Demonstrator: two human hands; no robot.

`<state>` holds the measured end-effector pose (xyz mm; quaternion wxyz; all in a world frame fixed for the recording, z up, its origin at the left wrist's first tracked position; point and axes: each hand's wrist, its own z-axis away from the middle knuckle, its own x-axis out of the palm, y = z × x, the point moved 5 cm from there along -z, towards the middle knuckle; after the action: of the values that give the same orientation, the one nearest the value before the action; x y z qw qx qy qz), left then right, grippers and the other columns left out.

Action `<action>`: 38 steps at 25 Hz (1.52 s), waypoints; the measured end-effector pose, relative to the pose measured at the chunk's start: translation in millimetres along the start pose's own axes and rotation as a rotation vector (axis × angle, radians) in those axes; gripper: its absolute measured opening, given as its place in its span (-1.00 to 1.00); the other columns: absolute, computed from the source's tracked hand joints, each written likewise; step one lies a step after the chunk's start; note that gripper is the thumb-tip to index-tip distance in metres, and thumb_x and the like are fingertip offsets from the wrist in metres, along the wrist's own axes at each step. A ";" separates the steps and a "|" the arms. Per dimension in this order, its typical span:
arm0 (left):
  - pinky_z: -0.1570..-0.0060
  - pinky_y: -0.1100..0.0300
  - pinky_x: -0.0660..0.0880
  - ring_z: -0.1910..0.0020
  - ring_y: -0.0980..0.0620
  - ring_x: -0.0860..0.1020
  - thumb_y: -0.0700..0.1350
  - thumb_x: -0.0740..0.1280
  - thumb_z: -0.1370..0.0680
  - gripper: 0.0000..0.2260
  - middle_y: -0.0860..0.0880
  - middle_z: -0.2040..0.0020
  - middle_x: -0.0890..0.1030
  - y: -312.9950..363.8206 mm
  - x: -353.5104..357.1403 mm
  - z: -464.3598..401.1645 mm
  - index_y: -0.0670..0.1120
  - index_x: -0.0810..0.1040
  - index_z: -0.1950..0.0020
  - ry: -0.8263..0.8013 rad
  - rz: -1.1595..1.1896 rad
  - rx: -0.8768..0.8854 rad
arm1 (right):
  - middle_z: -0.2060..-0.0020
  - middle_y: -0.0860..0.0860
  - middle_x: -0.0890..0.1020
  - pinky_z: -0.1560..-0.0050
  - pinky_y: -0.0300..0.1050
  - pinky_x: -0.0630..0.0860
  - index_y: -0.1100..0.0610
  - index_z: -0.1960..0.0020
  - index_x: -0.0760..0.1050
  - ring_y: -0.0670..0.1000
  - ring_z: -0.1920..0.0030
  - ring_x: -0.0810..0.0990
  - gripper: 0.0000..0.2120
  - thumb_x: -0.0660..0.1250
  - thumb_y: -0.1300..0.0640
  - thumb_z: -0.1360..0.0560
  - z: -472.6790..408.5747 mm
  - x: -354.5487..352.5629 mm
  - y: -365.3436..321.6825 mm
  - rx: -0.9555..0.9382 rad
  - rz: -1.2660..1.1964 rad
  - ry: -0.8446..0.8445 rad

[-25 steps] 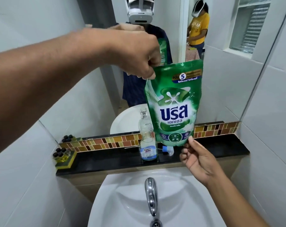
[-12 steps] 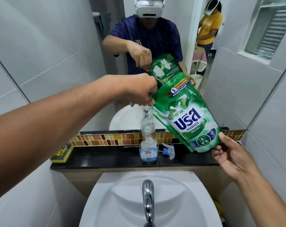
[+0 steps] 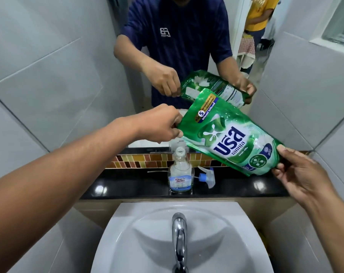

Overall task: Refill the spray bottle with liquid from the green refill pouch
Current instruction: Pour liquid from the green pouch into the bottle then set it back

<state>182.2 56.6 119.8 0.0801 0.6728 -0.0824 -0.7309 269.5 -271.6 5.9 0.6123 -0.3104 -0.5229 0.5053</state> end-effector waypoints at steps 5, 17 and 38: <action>0.28 -0.05 0.47 0.32 -0.16 0.48 0.00 0.45 -0.58 -0.68 -0.15 0.35 0.57 -20.4 24.0 -3.5 -0.21 0.55 0.23 0.072 0.017 0.012 | 0.47 -0.12 0.62 0.45 -0.35 0.44 0.10 0.05 0.57 -0.20 0.55 0.42 -0.89 0.37 0.22 -0.65 -11.3 5.7 -4.3 -0.047 0.057 -0.006; 0.30 -0.10 0.51 0.40 -0.11 0.45 0.00 0.45 -0.57 -0.70 -0.22 0.35 0.63 -52.1 59.7 -5.8 -0.24 0.65 0.15 0.179 0.213 0.016 | 0.54 -0.08 0.56 0.54 -0.30 0.42 0.17 0.12 0.55 -0.17 0.57 0.38 -0.84 0.38 0.26 -0.64 -1.1 26.5 -30.2 -0.201 0.176 -0.002; 0.27 0.10 0.54 0.28 -0.02 0.62 -0.07 0.46 -0.59 -0.85 -0.03 0.23 0.74 -55.0 70.7 3.4 -0.12 0.76 -0.05 0.260 0.373 -0.029 | 0.55 -0.14 0.57 0.41 -0.35 0.46 0.10 0.15 0.60 -0.17 0.53 0.40 -0.84 0.47 0.18 -0.60 3.4 39.4 -53.8 -0.308 0.313 0.006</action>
<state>172.7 94.1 39.0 0.2337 0.7332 -0.1838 -0.6116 279.9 -250.9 68.6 0.4736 -0.4791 -0.5374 0.5074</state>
